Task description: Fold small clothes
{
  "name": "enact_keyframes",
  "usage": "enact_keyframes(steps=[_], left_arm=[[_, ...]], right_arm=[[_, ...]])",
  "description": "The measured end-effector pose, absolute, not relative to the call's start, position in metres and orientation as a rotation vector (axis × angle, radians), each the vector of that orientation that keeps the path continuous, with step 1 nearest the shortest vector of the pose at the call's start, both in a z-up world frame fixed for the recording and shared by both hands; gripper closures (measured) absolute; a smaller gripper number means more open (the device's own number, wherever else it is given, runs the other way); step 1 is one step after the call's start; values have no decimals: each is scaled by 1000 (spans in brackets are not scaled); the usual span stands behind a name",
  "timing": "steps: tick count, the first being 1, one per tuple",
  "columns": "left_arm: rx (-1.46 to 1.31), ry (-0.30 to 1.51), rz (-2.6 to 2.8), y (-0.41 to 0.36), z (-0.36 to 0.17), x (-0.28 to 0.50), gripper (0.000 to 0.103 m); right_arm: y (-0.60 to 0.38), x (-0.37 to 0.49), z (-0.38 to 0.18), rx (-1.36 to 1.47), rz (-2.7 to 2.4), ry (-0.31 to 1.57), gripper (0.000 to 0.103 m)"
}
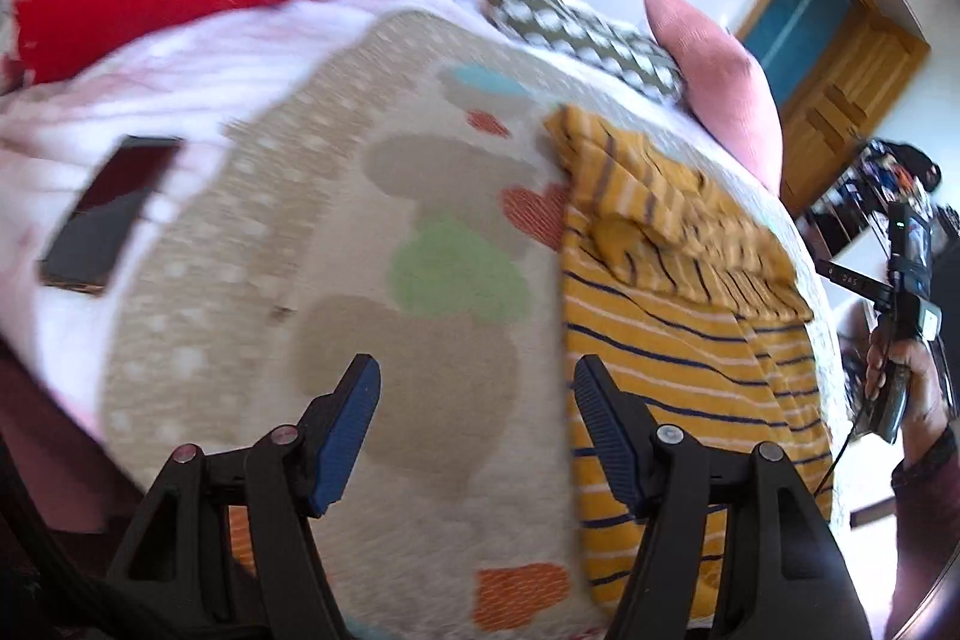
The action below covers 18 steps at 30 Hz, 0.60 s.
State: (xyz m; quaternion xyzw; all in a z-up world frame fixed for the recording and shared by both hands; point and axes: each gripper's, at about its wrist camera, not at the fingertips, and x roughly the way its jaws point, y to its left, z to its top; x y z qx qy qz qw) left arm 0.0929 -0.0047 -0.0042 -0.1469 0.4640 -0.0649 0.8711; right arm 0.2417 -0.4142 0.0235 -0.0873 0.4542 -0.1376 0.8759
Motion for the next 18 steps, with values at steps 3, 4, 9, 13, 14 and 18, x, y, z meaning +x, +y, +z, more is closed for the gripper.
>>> enact_keyframes(steps=[3,4,9,13,14,18], left_arm=[[-316,1051,-204,-34,-24,104,37],[-319,1070,-223,-42,-29,103,37],[-306,1136,-293,-73,-46,82,37],[-290,1173,-321,-88,-56,55,37],[-289,1183,-326,-90,-59,49,37],[-330,1208,-367,-99,-75,24,28]], right_arm=[[-440,205,16,19,-210,953,47],[-445,191,10,61,-188,967,47],[-439,94,-17,217,-45,1027,42],[-417,22,-37,253,15,1037,37],[-412,8,-41,252,19,1035,37],[-399,-32,-53,294,39,1028,33]])
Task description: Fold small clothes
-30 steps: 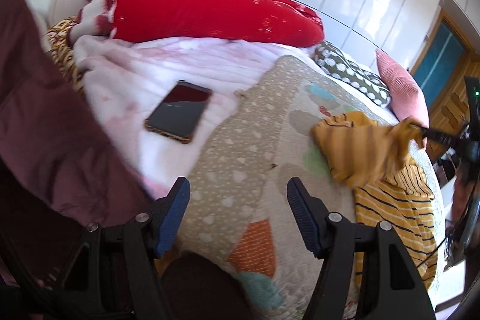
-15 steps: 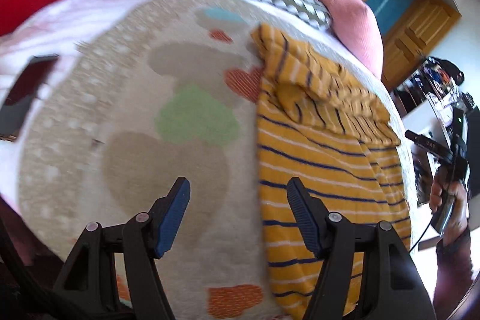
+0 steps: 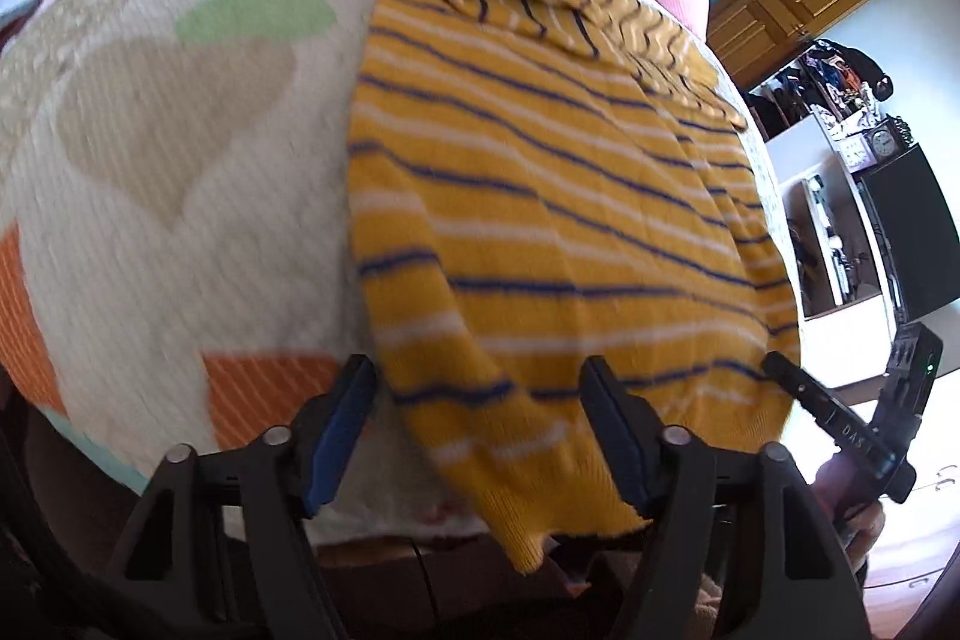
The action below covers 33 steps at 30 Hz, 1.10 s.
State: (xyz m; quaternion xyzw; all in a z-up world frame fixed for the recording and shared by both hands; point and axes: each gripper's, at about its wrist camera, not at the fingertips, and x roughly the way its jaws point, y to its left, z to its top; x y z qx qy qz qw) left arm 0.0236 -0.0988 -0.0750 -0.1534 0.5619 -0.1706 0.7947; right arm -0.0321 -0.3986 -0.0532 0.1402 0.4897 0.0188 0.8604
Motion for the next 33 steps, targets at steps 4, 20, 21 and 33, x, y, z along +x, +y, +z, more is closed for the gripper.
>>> enact_keyframes(steps=[4,20,21,33], left_arm=[[-306,1182,-366,-114,-77,11,28],[-202,1124,-312,-90,-51,-39,96],[-205,1134,-302,-88,-58,-39,96],[-237,991,-290,-71,-22,-23,64]], right_arm=[[-382,-59,-64,313,20,982,32],[-402,-107,-63,543,109,955,93],[-401,-108,-68,547,104,963,93],[-408,-122,-49,496,32,911,76]])
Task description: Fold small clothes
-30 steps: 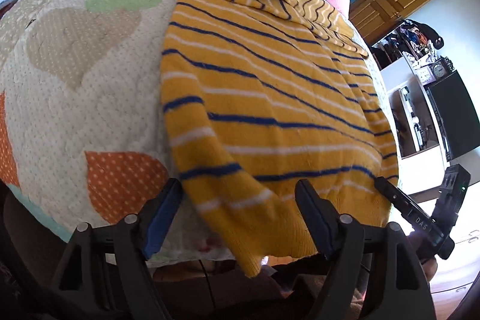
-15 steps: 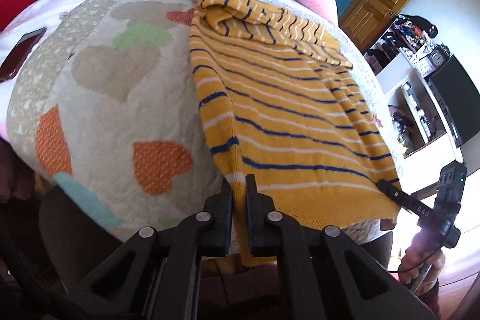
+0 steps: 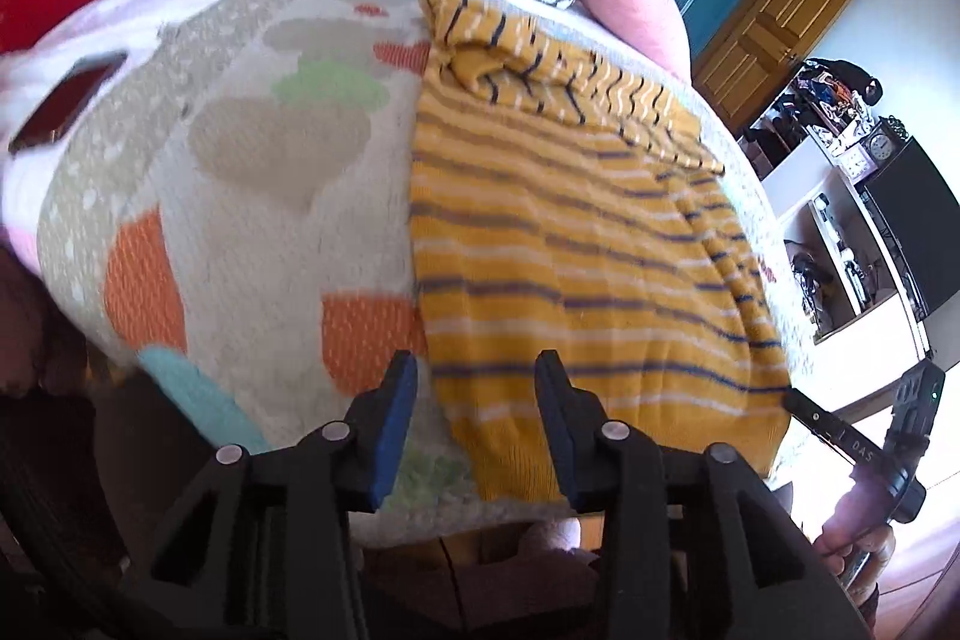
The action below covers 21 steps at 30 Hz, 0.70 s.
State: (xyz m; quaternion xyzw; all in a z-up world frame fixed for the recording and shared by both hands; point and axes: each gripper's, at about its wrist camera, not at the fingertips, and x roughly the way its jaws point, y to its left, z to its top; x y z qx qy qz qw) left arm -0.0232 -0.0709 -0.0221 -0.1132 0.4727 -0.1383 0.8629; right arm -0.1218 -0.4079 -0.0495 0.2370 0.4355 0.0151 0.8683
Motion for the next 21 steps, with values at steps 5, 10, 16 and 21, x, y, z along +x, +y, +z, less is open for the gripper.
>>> enact_keyframes(steps=[5,10,16,21], left_arm=[[-176,890,-240,-73,19,47,54],[-217,977,-256,-77,8,133,54],[-454,1086,-379,-82,-43,203,54],[-393,1119,-391,-108,-74,247,80]], right_arm=[[-410,-101,-22,415,-8,841,76],[-414,-59,9,401,38,803,76],[-377,33,44,309,207,805,75],[-326,121,65,131,289,821,65]])
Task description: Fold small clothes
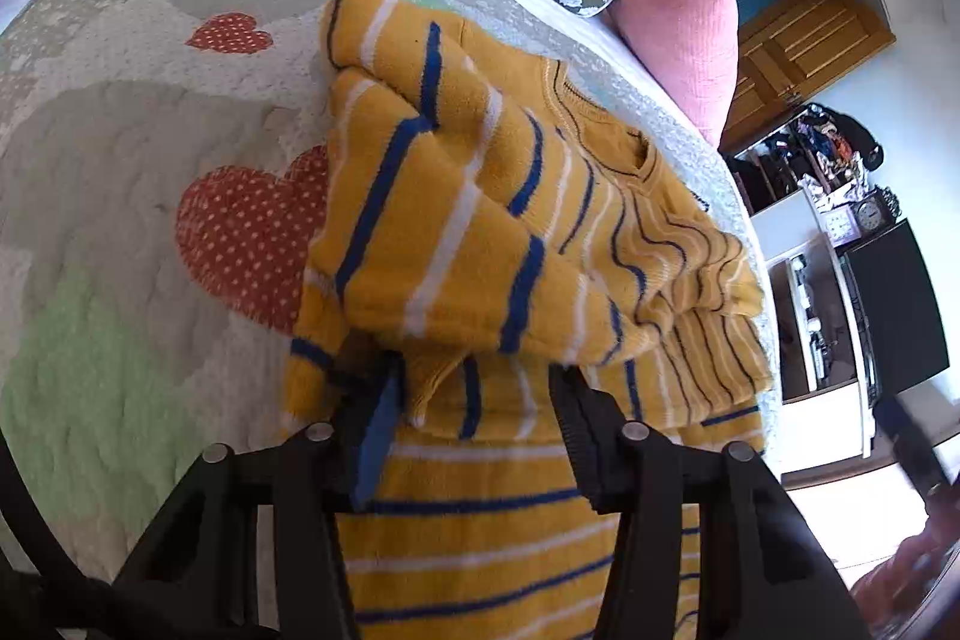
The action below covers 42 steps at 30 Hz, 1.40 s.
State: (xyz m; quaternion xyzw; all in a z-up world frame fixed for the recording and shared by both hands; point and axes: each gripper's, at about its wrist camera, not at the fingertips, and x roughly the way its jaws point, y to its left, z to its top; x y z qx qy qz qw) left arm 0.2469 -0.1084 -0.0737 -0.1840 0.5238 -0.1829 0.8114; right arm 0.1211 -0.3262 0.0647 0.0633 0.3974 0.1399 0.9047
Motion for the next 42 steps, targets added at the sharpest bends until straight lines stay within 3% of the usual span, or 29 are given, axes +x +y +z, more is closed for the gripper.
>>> enact_keyframes(steps=[1,6,14,16,18,19,21,22,23,24,25,32,37,41,42], left_arm=[[-374,1110,-371,-109,-75,249,95],[-495,1041,-352,-81,-71,224,98],[-582,1011,-411,-66,-73,208,98],[-656,971,-454,-58,-70,212,86],[-744,952,-481,-50,-72,221,41],[-792,945,-481,-47,-75,227,38],[-886,941,-505,-42,-83,241,38],[-913,940,-503,-40,-86,246,38],[-935,954,-487,-38,-93,254,51],[-948,982,-489,-40,-98,260,83],[-961,1015,-491,-41,-103,266,92],[-904,1027,-406,-46,-108,263,95],[-851,1036,-384,-47,-106,256,93],[-773,1001,-388,-43,-86,235,82],[-731,984,-390,-42,-76,225,74]], right_arm=[[-318,138,67,117,301,831,64],[-274,218,62,60,375,909,53],[-178,313,14,-116,475,1006,51],[-157,326,3,-202,474,1013,51],[-142,337,-8,-278,488,1025,44],[-138,340,-13,-310,495,1032,43],[-132,345,-18,-354,495,1036,48],[-132,347,-19,-348,507,1053,61],[-132,351,-21,-322,538,1093,101],[-133,354,-23,-303,550,1129,100],[-133,355,-22,-304,543,1124,100],[-138,390,-14,-267,390,1053,101],[-124,405,-29,-423,216,971,103],[-149,401,-11,-341,175,965,102],[-161,391,0,-306,178,953,95]])
